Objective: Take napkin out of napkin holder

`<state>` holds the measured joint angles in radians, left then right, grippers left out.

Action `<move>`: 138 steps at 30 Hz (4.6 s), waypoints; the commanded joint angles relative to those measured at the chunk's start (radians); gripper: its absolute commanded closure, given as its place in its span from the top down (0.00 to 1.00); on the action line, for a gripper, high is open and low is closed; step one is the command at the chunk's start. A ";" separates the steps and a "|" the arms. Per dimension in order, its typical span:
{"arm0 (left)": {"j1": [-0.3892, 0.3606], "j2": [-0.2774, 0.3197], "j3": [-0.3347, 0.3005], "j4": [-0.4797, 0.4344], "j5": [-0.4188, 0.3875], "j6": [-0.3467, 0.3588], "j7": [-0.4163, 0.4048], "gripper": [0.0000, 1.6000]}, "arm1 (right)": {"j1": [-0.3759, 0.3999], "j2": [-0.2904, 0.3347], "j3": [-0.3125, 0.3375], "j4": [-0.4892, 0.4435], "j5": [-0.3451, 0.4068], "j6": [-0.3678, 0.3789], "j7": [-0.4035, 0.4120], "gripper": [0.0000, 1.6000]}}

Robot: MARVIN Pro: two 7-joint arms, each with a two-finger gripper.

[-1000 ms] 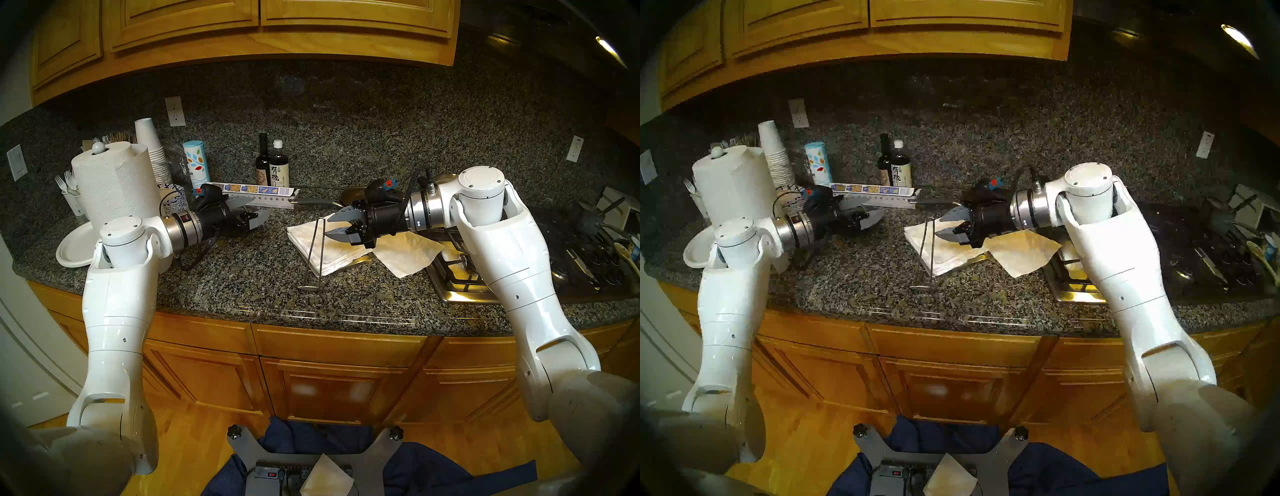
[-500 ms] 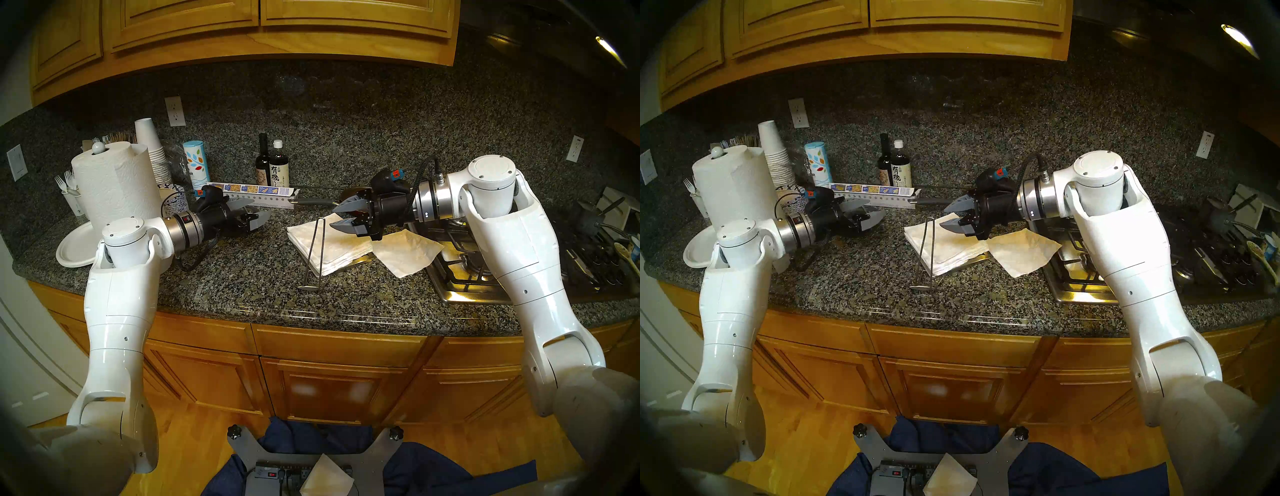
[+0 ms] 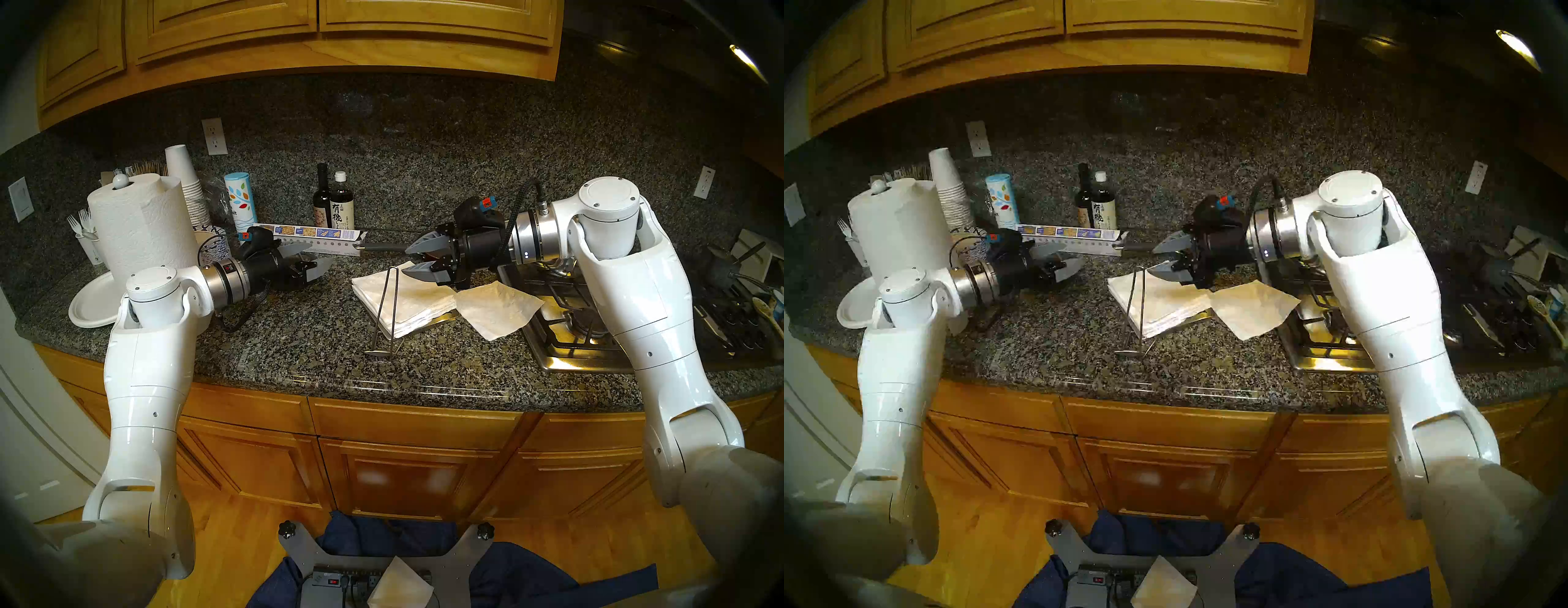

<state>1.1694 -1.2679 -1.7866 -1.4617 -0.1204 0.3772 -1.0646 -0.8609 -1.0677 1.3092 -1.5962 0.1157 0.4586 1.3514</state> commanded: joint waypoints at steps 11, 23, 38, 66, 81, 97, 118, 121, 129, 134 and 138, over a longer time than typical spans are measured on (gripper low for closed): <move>-0.018 -0.004 -0.018 -0.050 -0.010 0.002 0.004 1.00 | 0.041 -0.034 0.000 0.024 0.008 -0.021 -0.006 0.71; -0.010 -0.004 -0.028 -0.056 -0.011 0.003 0.003 1.00 | 0.054 -0.050 -0.017 0.061 -0.008 -0.041 -0.022 0.69; -0.004 0.004 -0.034 -0.046 -0.009 0.004 -0.005 1.00 | 0.088 -0.078 -0.049 0.190 -0.055 -0.088 -0.040 0.71; -0.030 0.006 -0.023 0.009 -0.009 -0.014 -0.009 1.00 | 0.124 -0.078 -0.036 0.311 -0.129 -0.130 -0.067 0.79; -0.045 0.016 -0.024 0.031 -0.009 -0.025 -0.025 1.00 | 0.128 -0.078 -0.031 0.298 -0.136 -0.135 -0.075 0.79; -0.059 0.012 -0.014 0.039 -0.010 -0.032 -0.043 1.00 | 0.065 -0.060 -0.016 0.113 -0.071 -0.071 0.016 0.72; -0.035 0.004 -0.019 0.005 -0.005 -0.022 -0.056 1.00 | -0.028 -0.045 -0.025 -0.010 -0.076 0.017 0.011 0.57; -0.026 0.001 -0.024 -0.005 -0.005 -0.019 -0.054 1.00 | -0.018 -0.048 -0.041 0.007 -0.077 0.015 0.019 0.55; -0.009 0.001 -0.038 -0.023 -0.005 -0.015 -0.054 1.00 | -0.007 -0.060 -0.061 0.031 -0.075 0.005 0.022 0.55; 0.000 0.010 -0.036 -0.036 -0.001 -0.003 -0.067 1.00 | -0.001 -0.067 -0.072 0.044 -0.075 -0.003 0.025 0.54; 0.005 0.043 -0.016 -0.040 0.006 0.038 -0.113 1.00 | 0.002 -0.067 -0.075 0.049 -0.077 -0.007 0.029 0.51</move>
<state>1.1908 -1.2667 -1.8157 -1.4632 -0.1134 0.3771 -1.1305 -0.9012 -1.1278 1.2304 -1.5453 0.0356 0.4594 1.3706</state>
